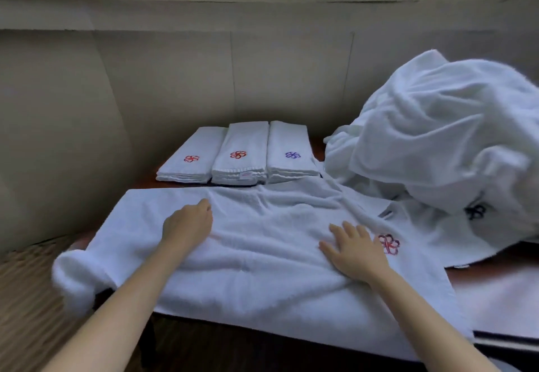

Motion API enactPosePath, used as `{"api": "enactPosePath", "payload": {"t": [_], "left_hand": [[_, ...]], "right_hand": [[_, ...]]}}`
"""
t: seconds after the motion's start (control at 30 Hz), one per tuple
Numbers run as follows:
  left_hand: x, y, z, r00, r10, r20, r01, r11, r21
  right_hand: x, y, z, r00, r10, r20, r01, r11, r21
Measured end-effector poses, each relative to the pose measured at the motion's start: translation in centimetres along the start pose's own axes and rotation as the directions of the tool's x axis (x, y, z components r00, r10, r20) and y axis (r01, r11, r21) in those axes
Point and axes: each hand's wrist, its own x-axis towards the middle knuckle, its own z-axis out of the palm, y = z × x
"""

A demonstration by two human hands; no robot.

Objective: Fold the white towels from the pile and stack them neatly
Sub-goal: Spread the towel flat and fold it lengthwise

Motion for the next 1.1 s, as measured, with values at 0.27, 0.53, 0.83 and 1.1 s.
{"api": "enactPosePath", "payload": {"t": [0.27,0.53,0.83,1.1], "left_hand": [[4.7,0.7,0.0,0.998,-0.046,0.04,0.045,0.999,0.031],[9.6,-3.9,0.0,0.964,-0.174,0.2,0.183,0.983,-0.025],[12.3,-7.7,-3.1,0.757,-0.229,0.611,0.44,0.871,-0.219],[13.4,-8.3,-4.7,0.611,-0.438,0.66,0.463,0.873,0.151]], "right_hand": [[1.7,1.8,-3.4,0.971,-0.044,-0.237,0.053,0.998,0.033],[8.6,1.7,-6.1,0.976,-0.019,-0.217,-0.013,0.989,-0.149],[12.0,0.9,-5.7,0.99,0.055,-0.128,-0.091,0.951,-0.296],[13.5,1.5,-4.3,0.983,0.064,-0.174,-0.091,0.984,-0.154]]}}
